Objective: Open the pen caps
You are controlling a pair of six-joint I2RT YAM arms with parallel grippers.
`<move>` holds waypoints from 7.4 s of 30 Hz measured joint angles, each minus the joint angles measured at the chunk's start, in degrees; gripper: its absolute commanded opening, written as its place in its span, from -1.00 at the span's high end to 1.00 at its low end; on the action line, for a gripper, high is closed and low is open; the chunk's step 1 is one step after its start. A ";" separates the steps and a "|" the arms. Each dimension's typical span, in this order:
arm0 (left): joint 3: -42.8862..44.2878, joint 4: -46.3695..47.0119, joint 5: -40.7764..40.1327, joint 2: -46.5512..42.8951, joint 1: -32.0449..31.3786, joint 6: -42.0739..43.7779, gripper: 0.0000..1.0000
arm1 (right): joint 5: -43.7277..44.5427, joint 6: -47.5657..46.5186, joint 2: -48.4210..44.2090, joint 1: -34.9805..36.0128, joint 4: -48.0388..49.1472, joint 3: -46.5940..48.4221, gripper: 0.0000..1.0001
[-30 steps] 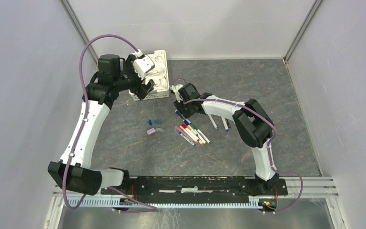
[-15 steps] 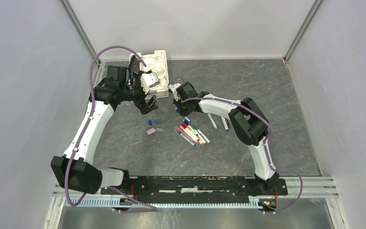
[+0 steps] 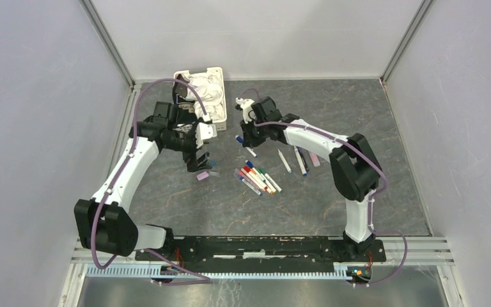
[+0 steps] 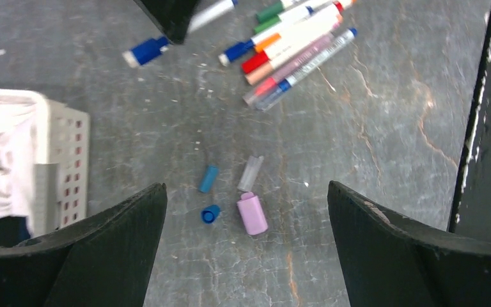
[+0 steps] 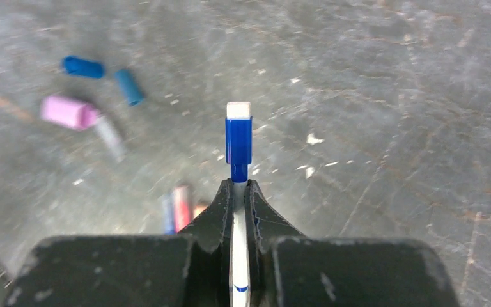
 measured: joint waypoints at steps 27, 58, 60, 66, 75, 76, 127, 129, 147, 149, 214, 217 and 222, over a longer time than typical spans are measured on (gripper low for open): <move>-12.98 5.42 -0.13 3.02 -11.93 12.79 -0.41 | -39.93 21.00 -9.44 2.43 17.49 -19.91 0.95; -6.97 1.57 -7.63 6.03 -15.23 21.07 0.96 | -45.68 13.64 -7.02 1.44 12.35 -15.21 1.00; -6.32 1.60 -8.04 6.78 -15.28 22.29 0.95 | -44.63 12.11 -7.54 1.33 12.17 -15.52 1.00; -2.05 -1.18 -15.17 8.79 -11.45 24.98 0.96 | -41.83 7.52 -13.09 -1.29 7.63 -21.42 1.00; -0.87 0.13 -18.78 11.10 -8.07 24.41 0.96 | -35.98 5.18 -16.15 -9.07 0.15 -27.17 1.00; -0.87 0.90 -18.12 11.63 -8.07 23.56 0.96 | -33.44 5.07 -17.00 -10.25 -0.24 -27.17 1.00; 19.89 9.77 -20.76 11.85 -9.07 -15.10 -1.00 | 13.27 3.58 -29.66 -13.00 4.72 -29.94 0.07; 19.89 10.69 -22.73 11.43 -9.03 -17.09 -1.00 | 13.22 3.26 -30.08 -8.94 4.85 -30.14 0.14; 16.83 10.88 -25.55 10.36 -5.99 -22.32 -1.00 | 12.79 1.42 -24.37 4.94 5.57 -36.92 0.47; 16.83 9.92 -24.46 10.29 -5.97 -22.27 -1.00 | 12.83 1.44 -24.37 4.96 5.62 -38.14 0.47; 1.66 -5.03 -11.91 5.75 -23.08 12.76 -0.07 | -46.21 4.98 -16.68 -3.56 -1.18 -20.33 1.00; 1.66 -5.07 -11.93 5.92 -23.41 13.00 0.16 | -46.86 5.33 -16.44 -3.56 -0.79 -19.96 1.00; 1.57 -5.05 -11.91 7.17 -23.78 13.44 0.38 | -47.50 5.92 -16.22 -3.37 -0.33 -19.96 1.00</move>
